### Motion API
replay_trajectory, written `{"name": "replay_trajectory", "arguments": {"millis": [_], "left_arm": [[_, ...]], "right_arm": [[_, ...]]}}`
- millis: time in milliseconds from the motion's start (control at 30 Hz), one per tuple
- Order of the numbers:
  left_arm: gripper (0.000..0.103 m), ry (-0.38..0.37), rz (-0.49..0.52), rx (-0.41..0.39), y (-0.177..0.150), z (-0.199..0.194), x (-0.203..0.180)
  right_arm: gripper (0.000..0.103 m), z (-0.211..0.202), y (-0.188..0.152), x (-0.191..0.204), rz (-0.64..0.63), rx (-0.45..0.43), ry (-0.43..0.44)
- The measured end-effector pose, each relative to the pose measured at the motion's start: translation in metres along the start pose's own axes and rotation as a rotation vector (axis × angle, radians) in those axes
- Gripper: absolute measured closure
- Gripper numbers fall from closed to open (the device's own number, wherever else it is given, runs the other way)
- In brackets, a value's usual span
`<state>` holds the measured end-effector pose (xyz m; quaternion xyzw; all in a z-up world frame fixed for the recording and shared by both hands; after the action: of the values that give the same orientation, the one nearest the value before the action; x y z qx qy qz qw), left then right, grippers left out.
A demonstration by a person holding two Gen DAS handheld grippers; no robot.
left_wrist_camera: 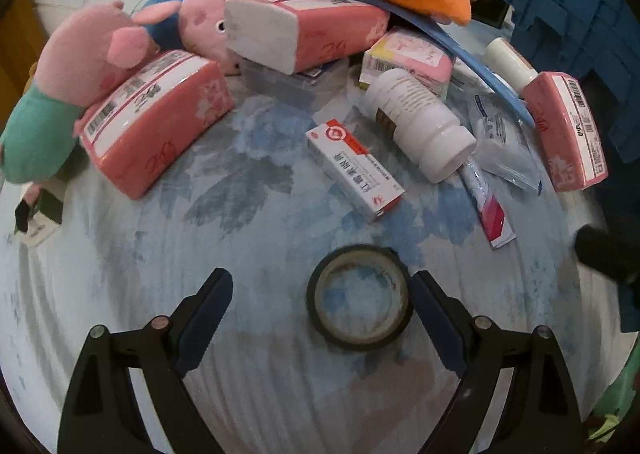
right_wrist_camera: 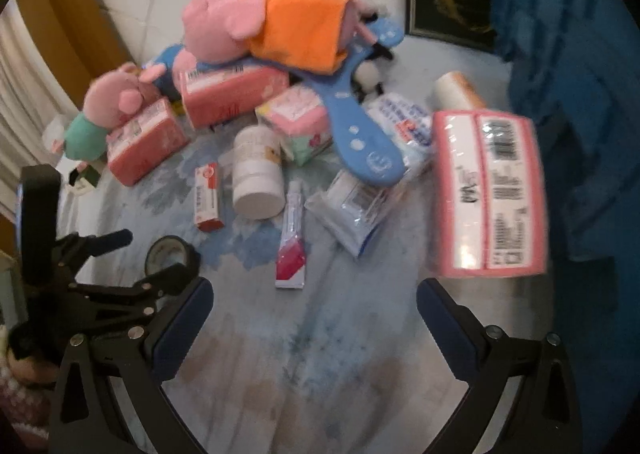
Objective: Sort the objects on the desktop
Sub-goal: 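Grasp the black tape roll with the left gripper while the right grasps a white tube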
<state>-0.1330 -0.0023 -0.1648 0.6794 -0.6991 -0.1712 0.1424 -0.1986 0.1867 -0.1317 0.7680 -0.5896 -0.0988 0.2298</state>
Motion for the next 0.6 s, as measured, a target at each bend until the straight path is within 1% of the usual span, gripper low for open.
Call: {"name": "replay_trajectory", "arguments": {"millis": [67, 133, 167, 233, 267, 333, 367, 400, 433, 533, 600], "left_arm": [[0.024, -0.016, 0.013, -0.007, 0.002, -0.001, -0.003], [0.026, -0.017, 0.025, 0.0, 0.003, -0.002, -0.007], [0.026, -0.019, 0.029, 0.002, 0.003, -0.003, -0.009], [0.026, -0.023, 0.029, 0.007, 0.002, -0.003, -0.012], [0.026, -0.016, 0.034, 0.012, 0.001, -0.001, -0.014], [0.026, 0.0, 0.05, 0.051, -0.003, 0.008, -0.015], [0.024, -0.004, 0.043, 0.082, -0.006, 0.014, -0.014], [0.025, -0.007, 0.027, 0.065, -0.005, 0.012, -0.012], [0.027, -0.007, 0.022, 0.067, -0.004, 0.013, -0.01], [0.048, -0.013, 0.015, 0.042, 0.003, 0.01, -0.007], [0.048, -0.011, 0.011, 0.038, 0.008, 0.01, -0.006]], "right_arm": [[0.0, 0.013, 0.002, 0.004, -0.02, 0.03, -0.003], [0.0, 0.023, 0.006, 0.009, -0.041, 0.04, -0.01], [0.001, 0.029, 0.007, 0.011, -0.045, 0.053, 0.001], [0.011, 0.037, 0.009, 0.014, -0.052, 0.068, 0.004], [0.013, 0.04, 0.01, 0.015, -0.054, 0.069, -0.002], [0.028, 0.048, 0.012, 0.016, -0.055, 0.09, 0.005], [0.032, 0.051, 0.012, 0.016, -0.056, 0.095, 0.006], [0.04, 0.053, 0.012, 0.017, -0.061, 0.102, 0.007], [0.044, 0.057, 0.013, 0.018, -0.068, 0.11, 0.007], [0.049, 0.062, 0.017, 0.021, -0.078, 0.112, 0.012], [0.054, 0.066, 0.021, 0.023, -0.083, 0.106, 0.006]]}}
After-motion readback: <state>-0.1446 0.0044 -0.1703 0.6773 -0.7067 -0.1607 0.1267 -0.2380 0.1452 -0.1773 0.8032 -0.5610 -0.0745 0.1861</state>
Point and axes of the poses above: each gripper's, at about its wrist camera, not at the fingertips, and z roughly the way its jaws point, x to its left, y to its top, the point moved 3 cm from there along z, roughly the way its jaws point, and after that the axes turned 2 degrees about -z, right-handed, at the moved point
